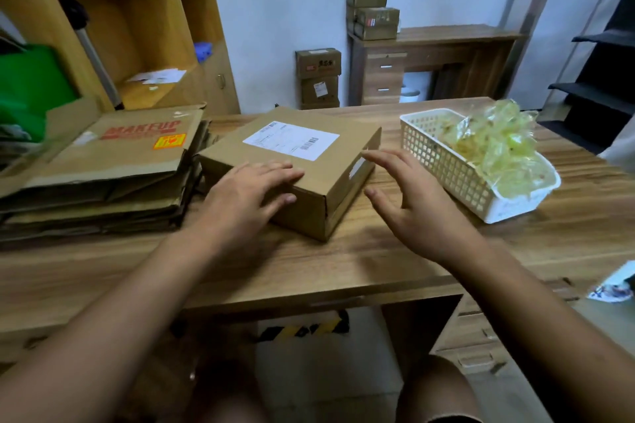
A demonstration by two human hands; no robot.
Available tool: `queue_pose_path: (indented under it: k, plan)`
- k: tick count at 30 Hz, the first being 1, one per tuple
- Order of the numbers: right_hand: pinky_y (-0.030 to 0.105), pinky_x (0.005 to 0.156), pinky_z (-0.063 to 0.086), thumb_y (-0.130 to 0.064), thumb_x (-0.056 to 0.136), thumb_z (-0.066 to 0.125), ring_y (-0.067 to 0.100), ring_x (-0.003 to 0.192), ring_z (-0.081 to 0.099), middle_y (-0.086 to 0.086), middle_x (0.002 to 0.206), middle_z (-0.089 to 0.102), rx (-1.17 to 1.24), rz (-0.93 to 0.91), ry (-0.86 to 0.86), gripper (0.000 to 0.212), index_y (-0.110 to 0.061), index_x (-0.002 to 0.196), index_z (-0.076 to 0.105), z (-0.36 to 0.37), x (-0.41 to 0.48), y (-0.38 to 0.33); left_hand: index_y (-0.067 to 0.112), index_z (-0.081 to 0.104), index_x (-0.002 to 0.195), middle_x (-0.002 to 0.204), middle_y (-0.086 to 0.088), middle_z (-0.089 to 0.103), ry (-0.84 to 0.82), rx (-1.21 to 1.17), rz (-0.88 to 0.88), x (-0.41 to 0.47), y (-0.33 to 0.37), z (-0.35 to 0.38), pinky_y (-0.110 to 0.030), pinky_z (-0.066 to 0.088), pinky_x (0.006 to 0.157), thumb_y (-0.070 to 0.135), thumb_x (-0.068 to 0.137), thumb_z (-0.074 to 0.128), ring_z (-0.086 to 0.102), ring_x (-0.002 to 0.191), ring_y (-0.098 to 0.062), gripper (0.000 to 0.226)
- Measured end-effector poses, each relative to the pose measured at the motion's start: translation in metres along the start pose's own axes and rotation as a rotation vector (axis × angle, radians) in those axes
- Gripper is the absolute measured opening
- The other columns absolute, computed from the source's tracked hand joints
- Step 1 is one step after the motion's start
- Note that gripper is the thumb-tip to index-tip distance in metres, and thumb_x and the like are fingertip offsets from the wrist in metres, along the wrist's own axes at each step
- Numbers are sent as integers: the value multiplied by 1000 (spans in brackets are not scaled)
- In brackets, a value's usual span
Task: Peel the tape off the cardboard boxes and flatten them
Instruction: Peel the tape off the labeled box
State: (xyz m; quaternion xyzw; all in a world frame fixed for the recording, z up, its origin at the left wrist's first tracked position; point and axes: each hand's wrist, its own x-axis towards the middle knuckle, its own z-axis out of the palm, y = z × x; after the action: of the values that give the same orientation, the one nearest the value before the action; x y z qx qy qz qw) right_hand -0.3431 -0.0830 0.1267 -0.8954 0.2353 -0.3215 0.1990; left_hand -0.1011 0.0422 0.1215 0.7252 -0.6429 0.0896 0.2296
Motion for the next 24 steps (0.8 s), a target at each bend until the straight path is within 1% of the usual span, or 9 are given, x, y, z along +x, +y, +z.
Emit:
queue_pose_path:
  k: [2, 5, 8, 11, 14, 18, 21, 23, 24]
  plan:
    - [36, 117, 36, -20, 97, 66, 12, 137, 44, 1, 147, 45, 76, 45, -37, 56, -16, 149, 46, 19, -5, 1, 35, 59, 137, 143, 11, 56, 37, 15, 24, -2, 8, 1, -29, 32, 111, 40, 92, 66, 49, 132, -10, 46]
    - [42, 116, 40, -17, 93, 72, 13, 137, 44, 1, 148, 41, 227, 148, -54, 70, -15, 154, 37, 39, -14, 4, 34, 66, 129, 133, 10, 64, 83, 43, 50, -4, 21, 3, -31, 41, 102, 50, 88, 65, 56, 122, -14, 44]
    - [44, 112, 46, -13, 89, 76, 11, 139, 45, 2, 151, 42, 377, 232, -31, 79, -16, 155, 34, 48, -20, 8, 34, 72, 119, 116, 9, 69, 142, 89, 69, -6, 32, 6, -26, 38, 81, 57, 84, 65, 58, 108, -16, 43]
    - [41, 111, 47, -9, 89, 75, 17, 138, 49, 3, 152, 44, 457, 292, -17, 78, -17, 155, 34, 50, -25, 15, 34, 72, 115, 104, 6, 65, 153, 107, 89, -6, 39, 8, -27, 34, 73, 63, 83, 60, 54, 98, -17, 45]
    - [32, 109, 49, -8, 91, 72, 15, 132, 56, 0, 143, 56, 513, 310, -24, 65, -13, 150, 44, 48, -30, 22, 36, 71, 116, 101, 5, 59, 123, 66, 80, -5, 41, 7, -30, 38, 74, 64, 85, 58, 50, 98, -17, 44]
    - [36, 114, 45, -8, 94, 69, 10, 133, 56, 0, 145, 57, 499, 301, -34, 59, -14, 149, 48, 44, -32, 24, 40, 65, 127, 113, 8, 55, 15, 5, 57, -3, 36, 1, -34, 44, 84, 61, 90, 51, 45, 109, -13, 45]
    - [22, 110, 44, -6, 96, 65, -2, 128, 56, -12, 143, 56, 499, 297, -79, 60, -16, 152, 46, 42, -32, 26, 44, 57, 136, 135, 13, 51, -89, -35, 62, -3, 30, -4, -30, 38, 95, 57, 94, 46, 40, 126, -7, 45]
    - [12, 104, 43, -2, 97, 63, -8, 126, 54, -22, 137, 56, 515, 300, -99, 59, -15, 152, 46, 42, -33, 28, 46, 51, 141, 146, 19, 45, -148, -18, 44, -4, 24, -7, -30, 35, 101, 59, 94, 44, 35, 135, -4, 49]
    - [10, 103, 42, 0, 97, 62, -9, 126, 54, -24, 136, 56, 533, 304, -106, 58, -14, 152, 46, 41, -33, 29, 47, 48, 142, 149, 21, 42, -170, -15, 21, -5, 19, -10, -31, 34, 102, 60, 94, 45, 33, 137, -3, 50]
